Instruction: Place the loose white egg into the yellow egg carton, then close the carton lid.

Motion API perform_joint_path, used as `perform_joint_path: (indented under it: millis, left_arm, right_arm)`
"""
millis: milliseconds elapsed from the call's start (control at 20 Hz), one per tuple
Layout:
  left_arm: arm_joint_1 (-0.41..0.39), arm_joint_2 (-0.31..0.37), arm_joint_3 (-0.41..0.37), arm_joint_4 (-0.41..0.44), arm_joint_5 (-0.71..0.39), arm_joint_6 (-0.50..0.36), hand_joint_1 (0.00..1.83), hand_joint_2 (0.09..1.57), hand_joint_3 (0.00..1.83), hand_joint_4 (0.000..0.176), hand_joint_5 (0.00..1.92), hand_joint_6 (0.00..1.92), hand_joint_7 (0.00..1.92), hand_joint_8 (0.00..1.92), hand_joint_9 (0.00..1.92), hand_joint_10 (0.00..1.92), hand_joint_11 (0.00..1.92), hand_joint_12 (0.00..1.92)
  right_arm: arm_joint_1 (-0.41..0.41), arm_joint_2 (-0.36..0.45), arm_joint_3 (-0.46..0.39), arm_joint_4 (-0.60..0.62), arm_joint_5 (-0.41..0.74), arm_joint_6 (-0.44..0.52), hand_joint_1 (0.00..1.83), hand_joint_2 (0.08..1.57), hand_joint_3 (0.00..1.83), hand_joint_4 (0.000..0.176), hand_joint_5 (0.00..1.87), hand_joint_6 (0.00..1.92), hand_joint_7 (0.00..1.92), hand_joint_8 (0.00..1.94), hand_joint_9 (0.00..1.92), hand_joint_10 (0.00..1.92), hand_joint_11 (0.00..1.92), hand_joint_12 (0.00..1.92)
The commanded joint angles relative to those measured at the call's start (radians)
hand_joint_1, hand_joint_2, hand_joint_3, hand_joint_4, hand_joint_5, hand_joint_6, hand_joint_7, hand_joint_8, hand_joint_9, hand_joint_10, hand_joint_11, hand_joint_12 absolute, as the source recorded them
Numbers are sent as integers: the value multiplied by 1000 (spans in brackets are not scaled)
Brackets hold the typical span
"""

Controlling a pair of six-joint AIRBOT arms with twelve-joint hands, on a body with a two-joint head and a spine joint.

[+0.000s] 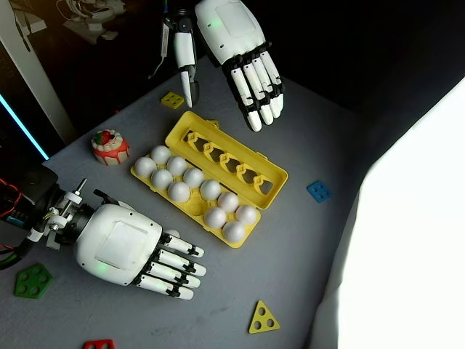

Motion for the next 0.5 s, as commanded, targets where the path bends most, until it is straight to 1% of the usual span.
perform_joint_path:
  millis: [0, 50, 100, 150, 300, 350, 400, 450]
  left_arm:
    - [-12, 1, 6, 54, 37, 2, 392, 1209, 3, 41, 75, 0, 84, 0, 53, 0, 0, 350]
    - [-12, 1, 8, 54, 37, 2, 426, 1199, 0, 41, 102, 7, 106, 4, 73, 6, 0, 385]
    - [-12, 1, 9, 54, 37, 2, 426, 1199, 0, 41, 102, 7, 106, 4, 73, 6, 0, 385]
    - [-12, 1, 9, 54, 37, 2, 429, 1198, 0, 41, 108, 8, 112, 5, 82, 8, 0, 394]
    - [-12, 1, 9, 54, 37, 2, 430, 1198, 0, 40, 117, 10, 114, 5, 83, 8, 0, 394]
    - [-12, 1, 9, 55, 37, 2, 431, 1197, 0, 40, 119, 11, 114, 5, 83, 7, 0, 393]
    - [-12, 1, 9, 55, 37, 2, 442, 1191, 0, 36, 127, 9, 114, 3, 86, 6, 0, 442]
    - [-11, 1, 9, 55, 37, 2, 442, 1191, 0, 36, 127, 9, 114, 3, 86, 6, 0, 442]
  right_arm:
    - [3, 1, 3, -47, 31, 6, 1245, 1151, 0, 0, 361, 130, 56, 4, 24, 7, 29, 23]
    - [3, 1, 4, -47, 31, 6, 1240, 1150, 0, 0, 352, 153, 59, 10, 39, 6, 5, 218]
    - [3, 1, 5, -47, 31, 7, 1240, 1150, 0, 0, 352, 153, 59, 10, 39, 6, 5, 218]
    - [3, 0, 6, -47, 31, 7, 1245, 1135, 0, 0, 371, 174, 75, 3, 61, 10, 0, 429]
    - [2, -2, 8, -47, 30, 11, 1254, 1137, 0, 0, 378, 196, 77, 1, 43, 2, 0, 375]
    - [2, -3, 8, -47, 27, 12, 1245, 1139, 0, 0, 370, 222, 77, 0, 38, 0, 0, 319]
    - [2, -3, 8, -47, 24, 13, 1252, 1126, 0, 0, 377, 362, 94, 0, 40, 1, 0, 337]
    - [2, -3, 8, -47, 19, 16, 1252, 1126, 0, 0, 377, 362, 94, 0, 40, 1, 0, 337]
